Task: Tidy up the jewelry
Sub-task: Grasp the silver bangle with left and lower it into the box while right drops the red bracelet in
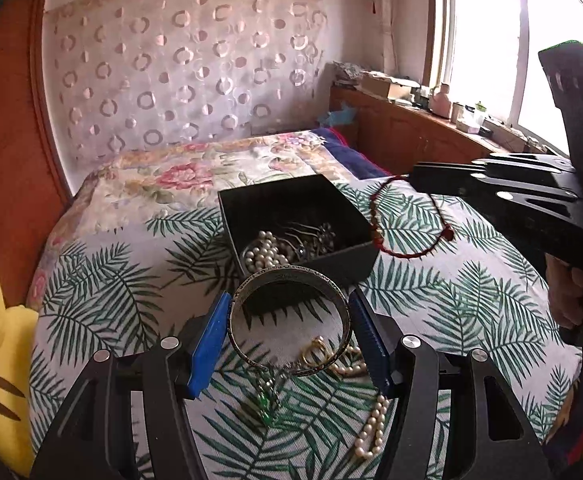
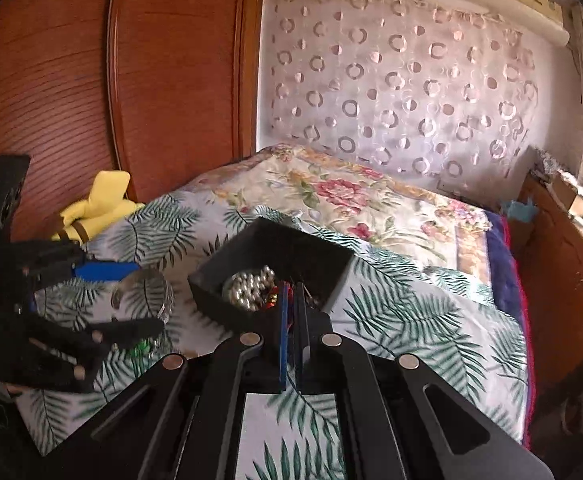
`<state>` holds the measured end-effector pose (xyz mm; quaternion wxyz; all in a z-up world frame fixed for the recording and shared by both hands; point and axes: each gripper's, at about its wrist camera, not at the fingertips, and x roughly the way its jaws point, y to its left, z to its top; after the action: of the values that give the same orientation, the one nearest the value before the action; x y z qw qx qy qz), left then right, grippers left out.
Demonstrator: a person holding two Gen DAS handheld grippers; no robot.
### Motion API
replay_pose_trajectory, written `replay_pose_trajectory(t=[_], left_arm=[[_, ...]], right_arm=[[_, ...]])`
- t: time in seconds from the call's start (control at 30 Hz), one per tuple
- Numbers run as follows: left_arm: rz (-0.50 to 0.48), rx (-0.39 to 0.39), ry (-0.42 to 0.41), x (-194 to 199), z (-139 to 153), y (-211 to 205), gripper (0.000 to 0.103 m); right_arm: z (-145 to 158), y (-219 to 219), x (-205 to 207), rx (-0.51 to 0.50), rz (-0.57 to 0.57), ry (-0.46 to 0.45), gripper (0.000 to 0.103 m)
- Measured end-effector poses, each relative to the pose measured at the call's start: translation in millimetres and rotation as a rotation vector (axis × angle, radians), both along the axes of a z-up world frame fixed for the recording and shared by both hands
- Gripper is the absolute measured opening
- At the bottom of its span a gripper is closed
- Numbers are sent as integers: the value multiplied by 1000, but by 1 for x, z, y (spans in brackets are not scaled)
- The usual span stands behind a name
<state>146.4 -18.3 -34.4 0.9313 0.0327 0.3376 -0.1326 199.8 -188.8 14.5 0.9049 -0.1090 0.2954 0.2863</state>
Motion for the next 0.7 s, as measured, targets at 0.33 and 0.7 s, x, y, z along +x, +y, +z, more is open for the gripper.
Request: replay_pose_trajectory(t=[0.33, 0.7], left_arm=[[19, 17, 0, 27, 3, 2, 58], [45, 31, 14, 63, 5, 7, 58]], right_arm=[[-25, 29, 47, 1, -2, 76, 3], [-39, 27, 69, 73, -21, 136, 5]])
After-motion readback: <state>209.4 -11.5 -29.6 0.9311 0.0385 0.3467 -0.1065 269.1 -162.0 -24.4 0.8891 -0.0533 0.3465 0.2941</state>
